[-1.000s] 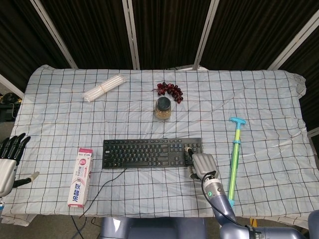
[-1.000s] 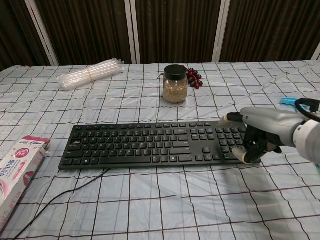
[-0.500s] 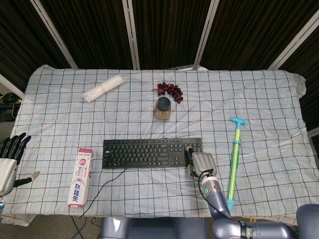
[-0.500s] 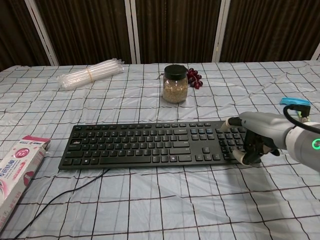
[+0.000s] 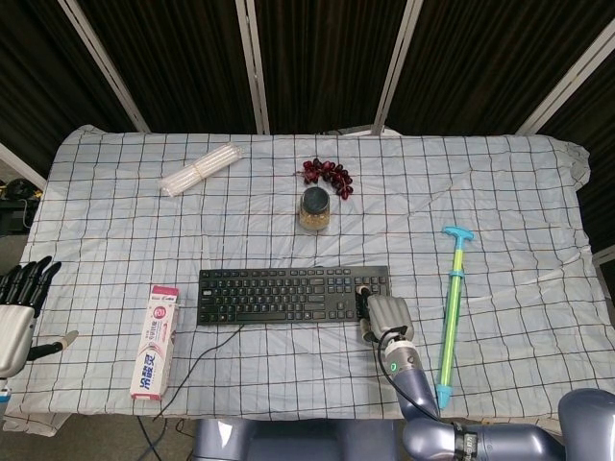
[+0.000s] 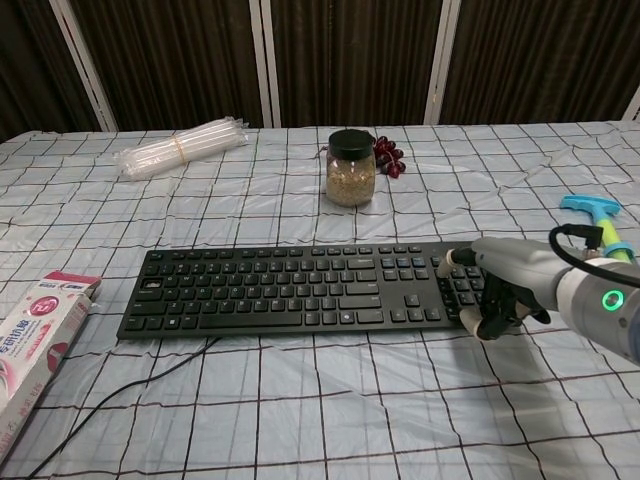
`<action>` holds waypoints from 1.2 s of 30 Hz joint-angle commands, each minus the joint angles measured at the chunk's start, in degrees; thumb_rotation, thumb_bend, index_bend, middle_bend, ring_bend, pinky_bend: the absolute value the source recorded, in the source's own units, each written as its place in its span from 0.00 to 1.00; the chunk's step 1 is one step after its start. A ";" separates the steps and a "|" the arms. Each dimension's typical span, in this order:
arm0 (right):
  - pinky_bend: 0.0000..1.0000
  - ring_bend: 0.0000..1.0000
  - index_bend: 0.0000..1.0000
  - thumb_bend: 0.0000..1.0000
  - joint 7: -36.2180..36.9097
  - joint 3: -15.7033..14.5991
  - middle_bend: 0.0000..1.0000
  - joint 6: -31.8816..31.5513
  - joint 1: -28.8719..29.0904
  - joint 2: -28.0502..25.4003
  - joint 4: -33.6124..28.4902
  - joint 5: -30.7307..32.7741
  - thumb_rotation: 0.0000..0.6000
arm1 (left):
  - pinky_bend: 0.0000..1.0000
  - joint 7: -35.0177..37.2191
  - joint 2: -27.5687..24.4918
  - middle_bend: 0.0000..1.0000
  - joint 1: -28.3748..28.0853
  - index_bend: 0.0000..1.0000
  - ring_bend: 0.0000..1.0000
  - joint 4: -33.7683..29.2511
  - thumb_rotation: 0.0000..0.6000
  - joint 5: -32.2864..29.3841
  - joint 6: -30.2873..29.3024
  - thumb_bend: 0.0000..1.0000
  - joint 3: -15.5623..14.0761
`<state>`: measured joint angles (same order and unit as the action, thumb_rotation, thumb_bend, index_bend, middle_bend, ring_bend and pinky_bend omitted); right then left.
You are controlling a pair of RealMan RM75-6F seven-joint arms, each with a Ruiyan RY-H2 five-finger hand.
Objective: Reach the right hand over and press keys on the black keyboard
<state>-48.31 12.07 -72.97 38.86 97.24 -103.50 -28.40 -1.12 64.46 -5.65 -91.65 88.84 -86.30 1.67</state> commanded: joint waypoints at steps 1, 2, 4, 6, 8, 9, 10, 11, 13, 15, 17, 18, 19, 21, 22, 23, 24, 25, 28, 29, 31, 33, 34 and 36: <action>0.79 0.91 0.15 0.53 0.18 0.05 0.93 0.06 0.23 0.28 0.40 0.56 1.00 | 0.00 0.01 0.02 0.00 -0.05 0.00 0.00 -0.04 1.00 0.04 0.05 0.06 -0.01; 0.79 0.91 0.15 0.53 0.22 0.03 0.93 0.06 0.31 0.42 0.48 0.84 1.00 | 0.00 -0.04 0.05 0.00 -0.08 0.00 0.00 -0.08 1.00 0.12 0.05 0.06 -0.02; 0.79 0.91 0.15 0.53 0.23 -0.07 0.93 0.07 0.43 0.61 0.52 1.07 1.00 | 0.00 -0.13 0.08 0.00 -0.10 0.00 0.00 -0.08 1.00 0.17 0.06 0.06 -0.03; 0.79 0.91 0.15 0.53 0.16 -0.37 0.93 0.03 0.55 0.94 0.62 1.28 1.00 | 0.00 -0.14 0.09 0.00 -0.10 0.00 0.00 -0.10 1.00 0.09 0.06 0.06 -0.01; 0.79 0.91 0.15 0.53 0.12 -0.55 0.93 -0.08 0.65 1.24 0.76 1.62 1.00 | 0.00 -0.03 0.05 0.00 -0.07 0.00 0.00 -0.16 1.00 -0.05 0.03 0.06 0.04; 0.79 0.91 0.15 0.53 0.09 -0.60 0.93 -0.15 0.69 1.34 0.82 1.74 1.00 | 0.00 0.02 0.03 0.00 -0.05 0.00 0.00 -0.19 1.00 -0.07 0.00 0.06 0.06; 0.79 0.91 0.15 0.53 0.06 -0.66 0.93 -0.24 0.73 1.42 0.86 1.83 1.00 | 0.00 0.05 0.01 0.00 -0.05 0.00 0.00 -0.18 1.00 -0.08 -0.01 0.06 0.06; 0.79 0.91 0.15 0.53 0.03 -0.69 0.93 -0.34 0.80 1.51 0.88 1.90 1.00 | 0.00 0.06 0.00 0.00 -0.05 0.00 0.00 -0.16 1.00 -0.08 -0.02 0.06 0.07; 0.79 0.91 0.15 0.53 0.04 -0.67 0.93 -0.48 0.90 1.59 0.85 1.94 1.00 | 0.00 0.09 0.01 0.00 -0.07 0.00 0.00 -0.15 1.00 -0.07 0.04 0.06 0.04; 0.79 0.91 0.15 0.53 0.12 -0.59 0.93 -0.66 0.97 1.63 0.80 1.96 1.00 | 0.00 0.07 0.00 0.00 -0.09 0.00 0.00 -0.14 1.00 -0.09 0.10 0.06 0.03; 0.79 0.91 0.15 0.53 0.14 -0.56 0.93 -0.82 1.05 1.69 0.73 2.09 1.00 | 0.00 0.11 0.00 0.00 -0.11 0.00 0.00 -0.19 1.00 -0.14 0.12 0.06 0.06; 0.79 0.91 0.15 0.53 0.12 -0.58 0.93 -0.87 1.09 1.70 0.71 2.18 1.00 | 0.00 0.10 -0.01 0.00 -0.11 0.00 0.00 -0.20 1.00 -0.16 0.11 0.06 0.07; 0.79 0.91 0.15 0.54 0.07 -0.62 0.93 -0.92 1.11 1.72 0.67 2.28 1.00 | 0.00 0.08 -0.01 0.00 -0.10 0.00 0.00 -0.20 1.00 -0.17 0.11 0.06 0.06; 0.79 0.91 0.15 0.53 -0.02 -0.73 0.93 -1.01 1.18 1.77 0.59 2.42 1.00 | 0.00 0.05 -0.02 0.00 -0.10 0.00 0.00 -0.22 1.00 -0.19 0.13 0.06 0.05; 0.79 0.91 0.15 0.53 -0.05 -0.80 0.93 -1.05 1.20 1.81 0.55 2.50 1.00 | 0.00 0.05 -0.02 0.00 -0.09 0.00 0.00 -0.24 1.00 -0.20 0.13 0.06 0.04; 0.79 0.91 0.15 0.53 -0.09 -0.86 0.93 -1.09 1.23 1.84 0.52 2.55 1.00 | 0.00 0.04 -0.03 0.00 -0.09 0.00 0.00 -0.26 1.00 -0.20 0.13 0.06 0.05; 0.79 0.91 0.15 0.53 -0.10 -0.90 0.93 -1.15 1.26 1.86 0.52 2.53 1.00 | 0.00 0.02 -0.03 0.00 -0.09 0.00 0.00 -0.26 1.00 -0.20 0.12 0.06 0.05; 0.79 0.91 0.15 0.53 -0.07 -0.93 0.93 -1.24 1.28 1.86 0.52 2.39 1.00 | 0.00 0.00 -0.03 0.00 -0.09 0.00 0.00 -0.25 1.00 -0.19 0.11 0.06 0.05; 0.79 0.90 0.15 0.53 0.76 -0.70 0.93 -1.78 1.27 1.55 0.22 0.47 1.00 | 0.00 0.04 -0.03 0.00 -0.06 0.00 0.00 -0.24 1.00 -0.22 0.06 0.06 0.07; 0.79 0.90 0.15 0.53 1.31 -0.56 0.93 -2.17 1.20 1.13 -0.28 -1.01 1.00 | 0.00 0.06 -0.05 0.00 -0.06 0.00 0.00 -0.22 1.00 -0.24 0.07 0.06 0.06; 0.77 0.89 0.14 0.52 1.77 -0.56 0.93 -2.83 1.06 0.17 -1.44 -3.06 1.00 | 0.00 0.11 -0.06 0.00 -0.04 0.00 0.00 -0.18 1.00 -0.24 0.06 0.07 0.04; 0.75 0.87 0.14 0.49 2.13 -0.69 0.92 -4.17 0.78 -1.80 -3.77 -6.53 1.00 | 0.00 0.15 -0.07 0.00 -0.02 0.00 0.00 -0.08 1.00 -0.21 0.04 0.06 0.00; 0.73 0.84 0.13 0.47 2.32 -0.87 0.89 -4.85 0.58 -2.77 -4.81 -8.32 1.00 | 0.00 0.18 -0.09 0.00 -0.01 0.00 0.00 -0.07 1.00 -0.22 0.04 0.06 0.00; 0.70 0.76 0.13 0.44 3.20 -1.99 0.81 -7.27 -0.54 -6.03 -7.76 -14.45 1.00 | 0.00 0.21 -0.14 0.00 0.06 0.00 0.00 -0.06 1.00 -0.17 -0.06 0.06 -0.04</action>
<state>-46.34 11.12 -77.24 39.53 95.19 -107.40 -36.23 -0.91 64.33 -5.60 -91.72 88.65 -86.35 1.64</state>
